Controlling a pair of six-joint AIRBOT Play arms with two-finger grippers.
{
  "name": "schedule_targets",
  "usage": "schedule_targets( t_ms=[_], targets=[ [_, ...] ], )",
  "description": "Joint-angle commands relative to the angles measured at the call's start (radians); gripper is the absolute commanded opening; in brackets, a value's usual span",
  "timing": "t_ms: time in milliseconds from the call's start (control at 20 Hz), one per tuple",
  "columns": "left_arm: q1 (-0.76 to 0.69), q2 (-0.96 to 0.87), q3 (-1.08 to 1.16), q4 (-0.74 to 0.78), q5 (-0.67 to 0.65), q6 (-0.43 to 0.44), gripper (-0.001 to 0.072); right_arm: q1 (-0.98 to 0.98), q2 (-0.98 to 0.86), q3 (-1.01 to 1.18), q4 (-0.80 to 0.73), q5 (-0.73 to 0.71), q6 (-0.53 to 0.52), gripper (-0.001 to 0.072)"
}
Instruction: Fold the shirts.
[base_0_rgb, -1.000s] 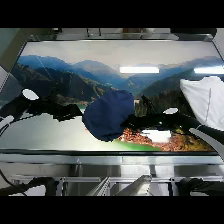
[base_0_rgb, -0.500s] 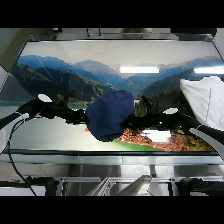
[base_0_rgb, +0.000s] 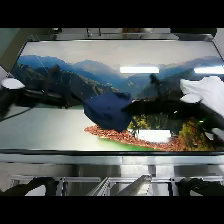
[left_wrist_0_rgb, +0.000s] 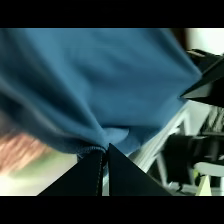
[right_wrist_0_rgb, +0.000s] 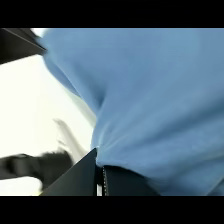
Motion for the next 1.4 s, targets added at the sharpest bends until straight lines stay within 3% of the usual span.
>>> schedule_targets(
  t_ms=[0,250,500,750,950,1100,1150,1200,1250,1300,1350],
  targets=[
    [0.002,0.225,0.196,-0.222,-0.061,-0.004,-0.0003,-0.075,0.270,0.201,0.004,0.073,0.060,0.0013],
    [-0.034,0.503,0.497,-0.247,0.104,-0.045,0.0000,-0.095,0.597,0.500,-0.014,-0.035,0.060,0.0013],
    [0.016,0.589,0.565,-0.045,0.154,-0.179,0.0020,-0.095,0.675,0.530,-0.283,-0.150,0.173,0.0013],
    [0.043,0.403,0.407,-0.031,0.059,-0.183,0.0018,-0.094,0.349,0.529,-0.338,-0.083,0.193,0.0013],
    [0.043,0.136,0.256,0.044,0.074,-0.082,0.0017,-0.093,-0.060,0.530,-0.335,-0.077,0.158,0.0013],
    [0.049,-0.097,0.219,0.121,0.133,-0.005,0.0014,-0.095,-0.361,0.533,-0.271,-0.158,0.078,0.0015],
    [0.061,-0.177,0.232,0.142,0.154,0.011,0.0007,-0.103,-0.439,0.540,-0.225,-0.174,0.051,0.0036],
    [0.084,-0.254,0.269,0.164,0.152,0.024,0.0013,-0.116,-0.494,0.555,-0.170,-0.170,0.034,0.0177],
    [0.111,-0.317,0.318,0.174,0.126,0.024,0.0130,-0.132,-0.522,0.568,-0.129,-0.159,0.027,0.0328],
    [0.146,-0.371,0.374,0.175,0.082,0.021,0.0432,-0.153,-0.527,0.578,-0.111,-0.136,0.027,0.0406],
    [0.180,-0.407,0.422,0.175,0.036,-0.006,0.0714,-0.179,-0.516,0.589,-0.111,-0.092,0.028,0.0407]
  ],
)
